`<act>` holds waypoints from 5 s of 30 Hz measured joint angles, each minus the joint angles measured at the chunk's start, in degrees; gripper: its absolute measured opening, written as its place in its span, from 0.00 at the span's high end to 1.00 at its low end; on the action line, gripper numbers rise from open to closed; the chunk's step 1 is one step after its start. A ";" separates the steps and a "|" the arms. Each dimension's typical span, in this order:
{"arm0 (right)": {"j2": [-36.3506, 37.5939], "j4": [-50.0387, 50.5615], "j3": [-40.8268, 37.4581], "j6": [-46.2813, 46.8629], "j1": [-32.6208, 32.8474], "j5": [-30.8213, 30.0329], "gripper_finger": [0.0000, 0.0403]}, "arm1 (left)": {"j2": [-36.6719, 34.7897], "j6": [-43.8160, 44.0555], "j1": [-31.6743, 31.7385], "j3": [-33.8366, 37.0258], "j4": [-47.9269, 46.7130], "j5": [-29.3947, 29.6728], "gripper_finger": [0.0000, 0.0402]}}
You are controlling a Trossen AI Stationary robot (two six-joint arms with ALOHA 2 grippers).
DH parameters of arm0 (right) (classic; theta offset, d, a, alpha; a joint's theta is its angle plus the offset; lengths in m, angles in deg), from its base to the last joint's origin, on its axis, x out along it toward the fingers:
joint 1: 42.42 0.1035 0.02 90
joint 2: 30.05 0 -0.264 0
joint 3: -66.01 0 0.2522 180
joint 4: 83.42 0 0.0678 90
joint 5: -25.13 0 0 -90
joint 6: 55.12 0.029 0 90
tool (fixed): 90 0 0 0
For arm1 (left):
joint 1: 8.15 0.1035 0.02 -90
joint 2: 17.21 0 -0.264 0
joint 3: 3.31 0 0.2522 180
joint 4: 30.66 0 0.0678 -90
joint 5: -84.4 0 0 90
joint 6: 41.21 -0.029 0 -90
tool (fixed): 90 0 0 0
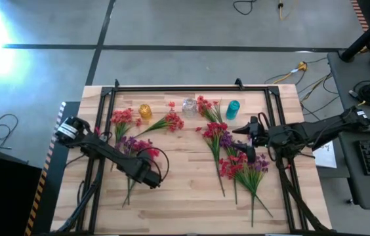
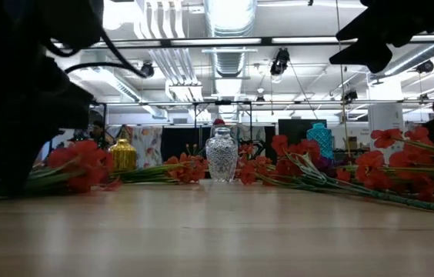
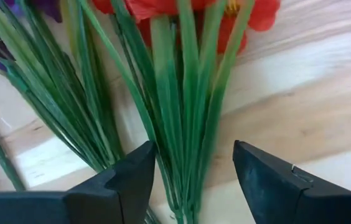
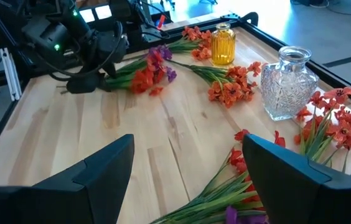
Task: Sort flowers into vase by color
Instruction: Put the red flowers into the transparent vase
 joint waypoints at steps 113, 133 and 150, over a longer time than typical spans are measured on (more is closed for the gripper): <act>-2.86 -3.49 -0.02 -5.18 0.01 -0.02 0.28 | -3.81 -85.49 51.24 8.44 115.86 3.12 0.98; -2.86 -3.50 -0.02 -5.20 0.00 -0.02 0.28 | -4.78 -85.01 51.02 8.44 103.08 -1.07 0.54; -2.86 -3.49 -0.02 -5.61 0.00 -0.02 0.28 | -14.76 -82.43 50.89 8.43 74.81 -0.57 0.31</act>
